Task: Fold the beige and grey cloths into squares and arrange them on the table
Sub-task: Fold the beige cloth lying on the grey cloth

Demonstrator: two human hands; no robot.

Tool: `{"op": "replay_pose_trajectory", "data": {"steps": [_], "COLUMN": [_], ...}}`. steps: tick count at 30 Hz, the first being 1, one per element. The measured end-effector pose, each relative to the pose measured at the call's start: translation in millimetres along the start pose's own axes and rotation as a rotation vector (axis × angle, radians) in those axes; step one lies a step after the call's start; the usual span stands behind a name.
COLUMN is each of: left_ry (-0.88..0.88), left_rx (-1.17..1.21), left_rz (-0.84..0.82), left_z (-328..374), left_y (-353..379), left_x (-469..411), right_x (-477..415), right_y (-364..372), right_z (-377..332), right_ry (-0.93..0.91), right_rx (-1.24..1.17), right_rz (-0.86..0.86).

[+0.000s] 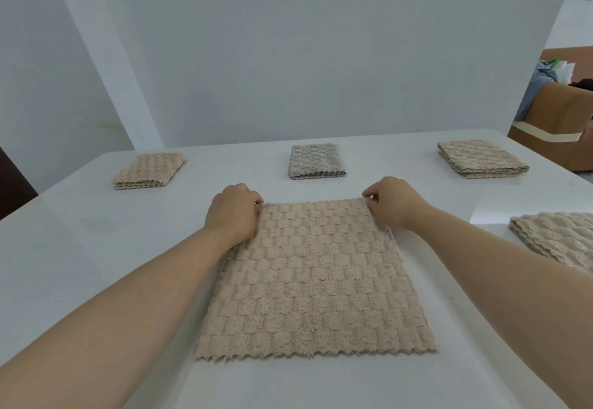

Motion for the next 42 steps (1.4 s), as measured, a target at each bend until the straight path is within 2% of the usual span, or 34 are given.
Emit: {"op": "replay_pose_trajectory", "data": {"steps": [7, 10, 14, 16, 20, 23, 25, 29, 33, 36, 42], "left_ry": [-0.071, -0.156, -0.367, -0.401, -0.391, -0.306, -0.211, -0.146, -0.156, -0.176, -0.187], "left_rx": [0.217, 0.364, 0.716, 0.823, 0.835, 0.664, 0.541, 0.385, 0.260, 0.195, 0.207], "left_rz": [-0.024, -0.090, -0.187, -0.215, -0.363, -0.472, -0.544, -0.675, -0.764, -0.771, -0.754], "left_z": [6, 9, 10, 13, 29, 40, 49, 58, 59, 58, 61], "left_y": [-25, -36, -44, -48, -44, -40, -37, -23, -11, -7, -13], "left_x": [6, 10, 18, 20, 28, 32, 37, 51, 63, 67, 63], "right_x": [13, 20, 24, 28, 39, 53, 64, 78, 80, 80, 80], "right_y": [-30, -49, -58, -57, -48, -34, -31, -36, -32, -27, -38], "right_z": [-9, -6, -7, -12, -32, -48, -57, -70, -75, -79, -80], "right_ry": [-0.001, 0.070, 0.188, 0.214, 0.131, 0.036, -0.053, -0.217, -0.271, -0.269, -0.242], "right_rx": [-0.142, -0.357, -0.730, -0.787, -0.759, -0.662, -0.496, -0.096, 0.144, 0.168, 0.044], "right_rz": [0.012, -0.010, -0.137, -0.216, -0.386, -0.556, -0.623, -0.589, -0.568, -0.565, -0.547]}}
Point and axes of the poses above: each hand's wrist, its own x-axis away from the middle knuckle, its own y-axis out of the palm, z = x × y, the point moved 10 cm from there along -x, towards the middle knuckle, and after that the axes turned 14 degrees about x, right-handed, at the moved point
